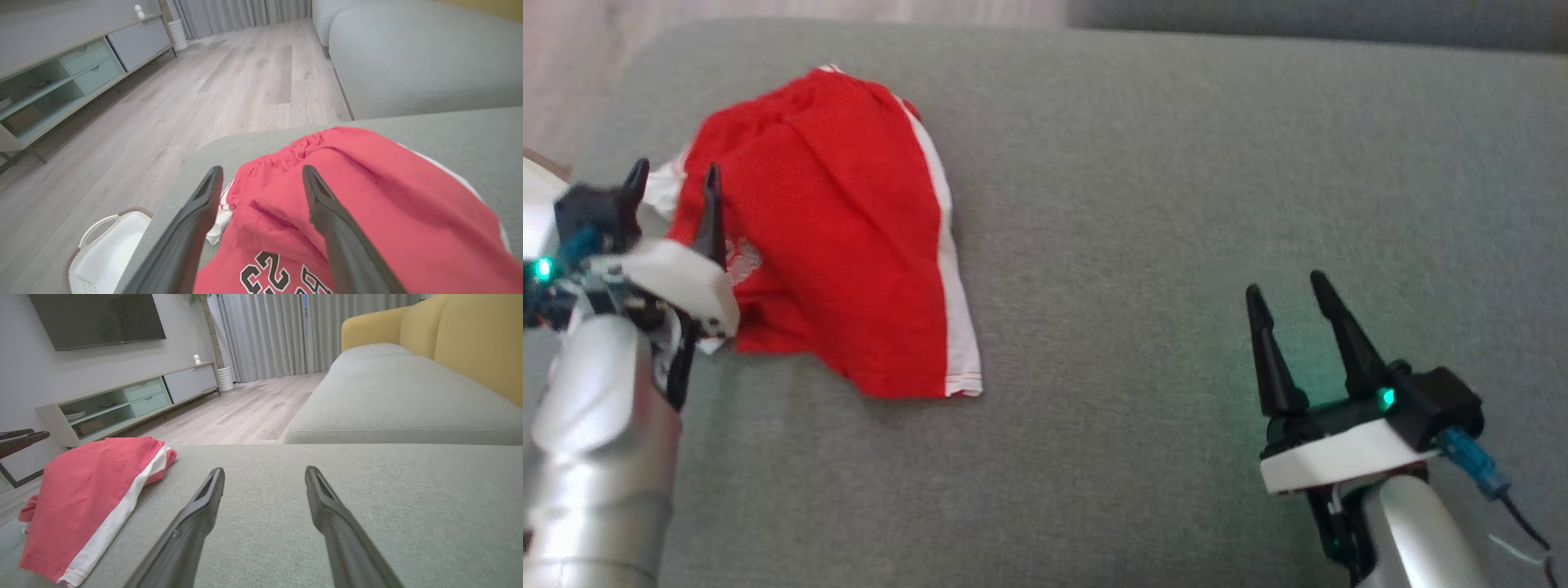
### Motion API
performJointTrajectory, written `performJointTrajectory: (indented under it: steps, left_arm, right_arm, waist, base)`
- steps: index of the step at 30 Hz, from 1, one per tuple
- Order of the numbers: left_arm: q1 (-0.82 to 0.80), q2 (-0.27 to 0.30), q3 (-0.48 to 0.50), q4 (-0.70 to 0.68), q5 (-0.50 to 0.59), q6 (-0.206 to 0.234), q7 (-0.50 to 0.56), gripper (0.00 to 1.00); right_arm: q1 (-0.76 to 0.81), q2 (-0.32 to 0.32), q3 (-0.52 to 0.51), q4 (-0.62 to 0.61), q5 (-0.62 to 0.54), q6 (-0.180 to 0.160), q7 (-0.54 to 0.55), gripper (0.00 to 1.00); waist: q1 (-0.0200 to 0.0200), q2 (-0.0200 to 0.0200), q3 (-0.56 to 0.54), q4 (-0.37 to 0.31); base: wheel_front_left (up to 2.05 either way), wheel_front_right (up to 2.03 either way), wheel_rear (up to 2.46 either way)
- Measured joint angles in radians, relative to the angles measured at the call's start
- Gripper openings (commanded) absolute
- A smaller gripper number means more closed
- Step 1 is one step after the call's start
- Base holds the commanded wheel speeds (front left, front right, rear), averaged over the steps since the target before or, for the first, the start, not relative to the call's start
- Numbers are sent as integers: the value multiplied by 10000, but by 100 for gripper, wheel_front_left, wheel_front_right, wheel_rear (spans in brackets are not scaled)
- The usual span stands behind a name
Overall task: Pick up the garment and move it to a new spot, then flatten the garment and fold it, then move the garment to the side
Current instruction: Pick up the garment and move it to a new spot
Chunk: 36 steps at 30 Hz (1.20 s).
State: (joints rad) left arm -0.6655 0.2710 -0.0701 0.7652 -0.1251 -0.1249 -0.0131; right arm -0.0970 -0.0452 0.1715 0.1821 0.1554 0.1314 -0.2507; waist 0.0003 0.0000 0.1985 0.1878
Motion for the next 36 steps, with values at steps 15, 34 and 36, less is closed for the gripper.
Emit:
performJointTrajectory:
  steps: [15, 34, 36]
  left_arm:
    - [-1193, 746, -2556, 2140, -2777, -75, 1444, 0]
    - [-1926, 1202, -2928, 416, -3693, -73, -2217, 0]
    - [-1910, 1243, -2892, -113, -3691, -35, -2276, 0]
  right_arm:
    - [-458, -10, -123, -171, -73, 0, 0, 100]
    - [-305, -12, -115, -12, 134, 0, 0, 100]
    - [-304, -10, -115, -6, 217, 0, 0, 100]
  waist:
    - [-2, 0, 1050, -1007]
    - [-4, 0, -33, -887]
    - [-4, 0, -192, -866]
  base:
    - [0, 0, 0]
    - [0, 0, 0]
    - [0, 0, 0]
